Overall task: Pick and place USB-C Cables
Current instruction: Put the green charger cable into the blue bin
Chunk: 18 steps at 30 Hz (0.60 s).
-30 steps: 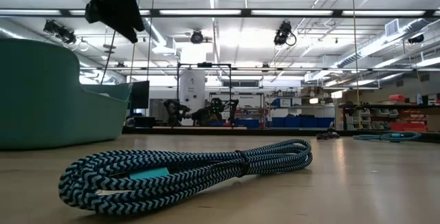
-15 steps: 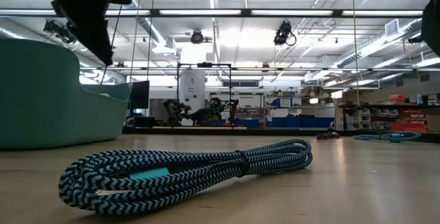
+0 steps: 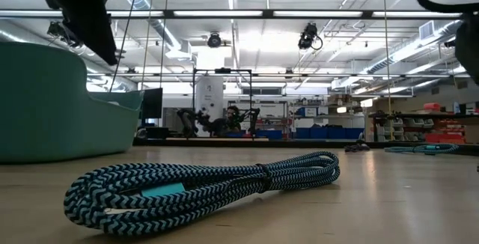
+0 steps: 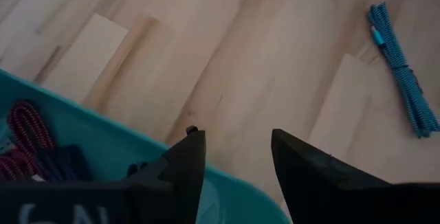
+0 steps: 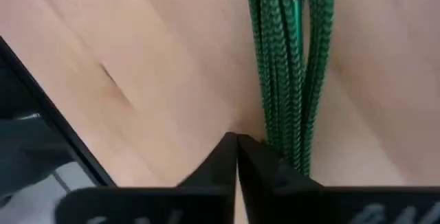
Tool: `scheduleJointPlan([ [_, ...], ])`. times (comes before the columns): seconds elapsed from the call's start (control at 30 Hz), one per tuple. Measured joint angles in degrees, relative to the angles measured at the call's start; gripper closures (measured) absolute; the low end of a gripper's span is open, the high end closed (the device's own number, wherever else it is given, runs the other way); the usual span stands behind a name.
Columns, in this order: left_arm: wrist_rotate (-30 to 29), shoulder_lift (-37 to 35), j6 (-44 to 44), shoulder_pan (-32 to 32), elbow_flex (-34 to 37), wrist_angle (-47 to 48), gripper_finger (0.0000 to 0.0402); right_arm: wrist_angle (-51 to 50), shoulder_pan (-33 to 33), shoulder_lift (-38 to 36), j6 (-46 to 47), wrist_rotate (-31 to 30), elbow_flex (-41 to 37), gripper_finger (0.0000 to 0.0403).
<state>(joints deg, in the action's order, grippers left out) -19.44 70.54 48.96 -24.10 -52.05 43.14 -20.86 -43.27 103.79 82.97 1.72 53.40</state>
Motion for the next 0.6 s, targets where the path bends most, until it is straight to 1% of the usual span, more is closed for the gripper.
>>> scheduleJointPlan([
  [0.03,-0.02,0.0,0.0,0.0,0.0,-0.59,0.023,-0.02,0.11,-0.88,-1.18,-0.88,0.03,0.0393],
  [0.13,-0.05,0.0,0.02,0.0,0.0,-2.8,0.023,-2.21,0.2,-4.03,-3.63,-7.38,-0.49,0.0394],
  [0.23,-0.36,0.0,0.03,0.18,0.0,-5.35,0.023,-1.55,0.3,-8.16,-5.9,-11.11,-0.16,0.0398],
  [0.3,-0.82,0.0,0.03,0.24,0.0,-6.88,0.023,-2.2,0.13,-10.2,-8.11,-12.26,-0.16,0.0398],
  [0.4,-2.18,0.0,0.01,0.24,0.0,-9.36,0.023,-3.47,0.19,-12.78,-11.6,-12.84,-0.16,0.0399],
  [0.47,-2.97,0.0,0.02,0.37,0.0,-10.66,0.023,-5.38,0.27,-13.26,-12.51,-12.29,-0.04,0.0395],
  [0.53,-3.56,0.0,-0.01,0.69,0.0,-11.83,0.023,-9.08,0.22,-12.99,-12.49,-9.88,-0.16,0.0378],
  [0.6,-3.83,0.0,0.01,1.26,0.0,-12.53,0.023,-11.1,0.18,-12.64,-12.55,-9.29,-0.2,0.035],
])
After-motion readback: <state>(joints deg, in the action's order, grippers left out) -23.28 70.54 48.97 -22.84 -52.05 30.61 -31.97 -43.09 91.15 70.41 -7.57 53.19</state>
